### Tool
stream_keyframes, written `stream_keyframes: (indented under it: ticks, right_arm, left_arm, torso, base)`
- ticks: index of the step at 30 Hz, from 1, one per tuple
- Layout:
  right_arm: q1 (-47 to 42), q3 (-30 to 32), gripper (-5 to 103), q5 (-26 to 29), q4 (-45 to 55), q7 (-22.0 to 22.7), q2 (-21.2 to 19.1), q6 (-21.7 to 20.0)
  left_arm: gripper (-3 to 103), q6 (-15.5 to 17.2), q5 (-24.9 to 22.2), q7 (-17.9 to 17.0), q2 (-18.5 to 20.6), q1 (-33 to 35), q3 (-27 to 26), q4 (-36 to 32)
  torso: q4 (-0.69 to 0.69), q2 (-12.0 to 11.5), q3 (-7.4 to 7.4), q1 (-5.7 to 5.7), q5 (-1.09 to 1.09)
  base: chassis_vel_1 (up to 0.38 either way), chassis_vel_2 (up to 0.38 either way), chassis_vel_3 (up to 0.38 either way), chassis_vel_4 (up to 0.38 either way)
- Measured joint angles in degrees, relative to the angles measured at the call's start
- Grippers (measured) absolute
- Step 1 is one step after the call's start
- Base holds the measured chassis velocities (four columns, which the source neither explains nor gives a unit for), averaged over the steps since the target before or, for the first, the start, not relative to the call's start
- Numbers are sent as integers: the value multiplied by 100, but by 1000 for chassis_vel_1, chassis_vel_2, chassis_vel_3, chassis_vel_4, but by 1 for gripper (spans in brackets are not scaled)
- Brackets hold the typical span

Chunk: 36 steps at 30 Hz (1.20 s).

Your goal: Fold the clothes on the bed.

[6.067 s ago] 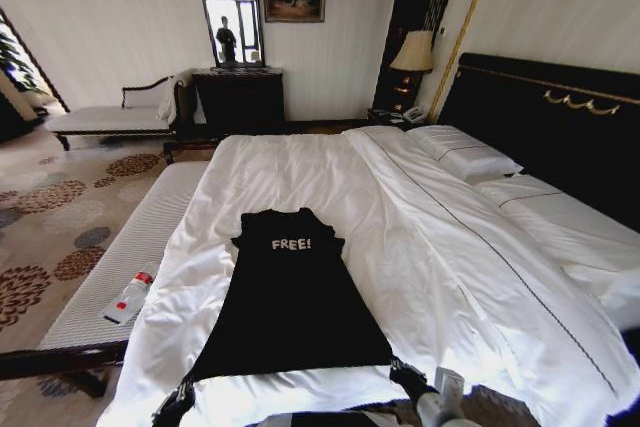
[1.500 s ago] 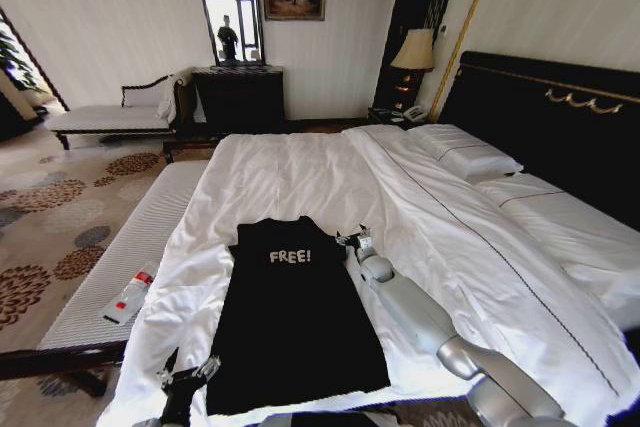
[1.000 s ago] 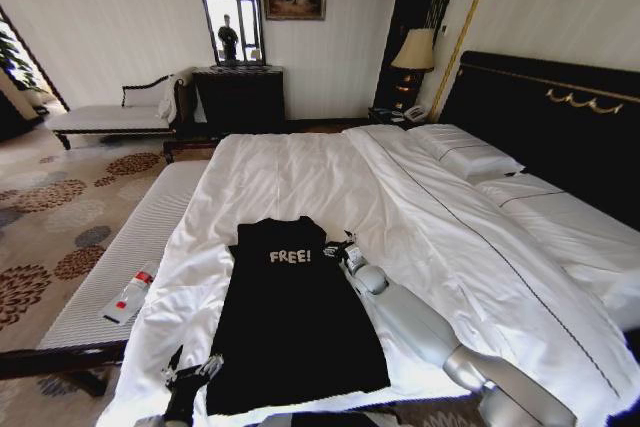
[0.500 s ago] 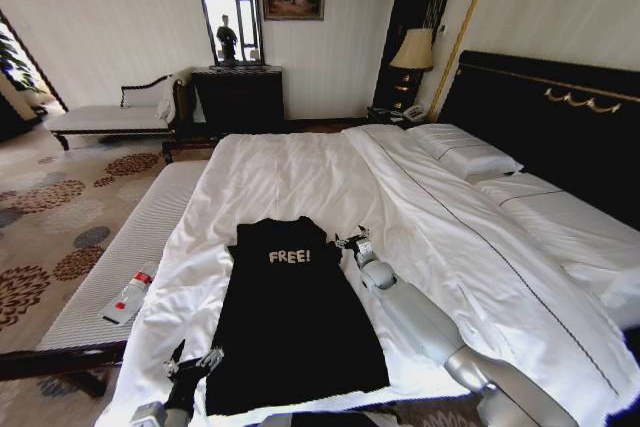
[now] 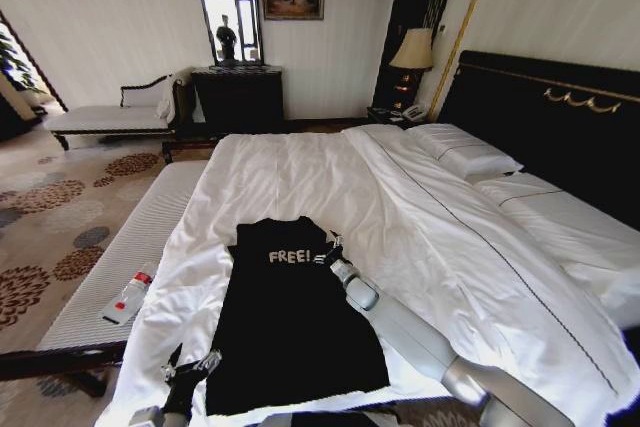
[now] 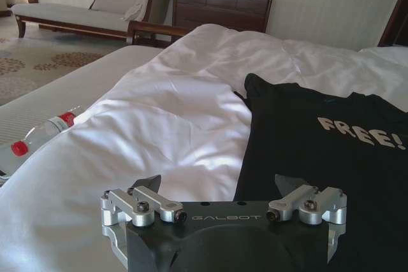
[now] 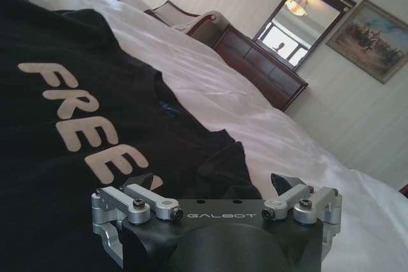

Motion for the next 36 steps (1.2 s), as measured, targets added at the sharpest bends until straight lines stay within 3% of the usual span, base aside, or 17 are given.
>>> stream_keyframes:
  ticks: [3, 10, 15, 22, 24, 28, 33, 36]
  right_arm:
    - [96, -119, 100, 104, -185, -4, 63, -103]
    - [613, -138, 100, 265, -1236, 465, 546, -467]
    - [770, -56, 100, 309, -1435, 546, 582, -543]
    - [1126, 867, 100, -161, -2087, 988, 712, -572]
    - [1241, 1359, 100, -375, -2230, 1306, 797, -636]
    - [1142, 1383, 100, -383, -1897, 1411, 618, -689]
    - [786, 1306, 100, 153, -1273, 1347, 422, -830]
    - [438, 1353, 100, 903, -716, 1322, 279, -1287]
  left_arm:
    - [100, -3, -26, 3, -1, 10, -29, -11]
    - [100, -16, -73, 10, -40, 12, -65, -24]
    - [100, -29, -90, 17, -48, 18, -75, -25]
    - [100, -45, -197, 33, -24, 30, -110, -23]
    - [100, -48, -240, 38, -4, 8, -91, -3]
    - [100, -63, -248, 43, -16, -4, -39, 3]
    - [100, -99, -244, 60, -57, 35, -31, 5]
    - [100, -142, -244, 116, -52, 120, -98, 2]
  torso:
    - [-2, 0, 0, 0, -1]
    - [0, 0, 0, 0, 0]
    - [-1, 0, 0, 0, 0]
    - [-4, 0, 0, 0, -1]
    - [-2, 0, 0, 0, -1]
    - [-2, 0, 0, 1, 0]
    - [-2, 0, 0, 0, 2]
    - [0, 0, 0, 0, 2]
  base:
    - [0, 0, 0, 0]
    - [0, 0, 0, 0]
    - [0, 0, 0, 0]
    - [0, 0, 0, 0]
    - [0, 0, 0, 0]
    - [0, 0, 0, 0]
    - [0, 0, 0, 0]
    - [0, 0, 0, 0]
